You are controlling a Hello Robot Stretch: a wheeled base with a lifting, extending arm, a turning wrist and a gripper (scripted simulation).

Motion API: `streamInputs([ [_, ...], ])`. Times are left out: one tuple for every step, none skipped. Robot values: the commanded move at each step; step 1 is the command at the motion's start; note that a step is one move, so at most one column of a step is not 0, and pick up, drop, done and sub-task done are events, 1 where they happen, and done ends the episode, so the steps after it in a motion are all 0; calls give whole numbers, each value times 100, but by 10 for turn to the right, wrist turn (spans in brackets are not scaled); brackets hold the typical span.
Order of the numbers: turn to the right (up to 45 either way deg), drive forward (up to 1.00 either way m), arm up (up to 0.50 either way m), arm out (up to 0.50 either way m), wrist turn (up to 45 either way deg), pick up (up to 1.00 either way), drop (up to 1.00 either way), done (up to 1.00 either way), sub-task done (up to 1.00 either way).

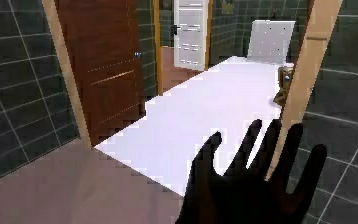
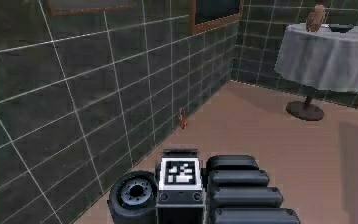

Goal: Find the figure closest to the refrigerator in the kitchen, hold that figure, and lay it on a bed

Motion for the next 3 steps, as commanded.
streamInputs([
  [0, 95, 0, 0, 0, 0, 0, 0, 0],
  [0, 100, 0, 0, 0, 0, 0, 0, 0],
  [60, 0, 0, 0, 0, 0, 0, 0, 0],
])
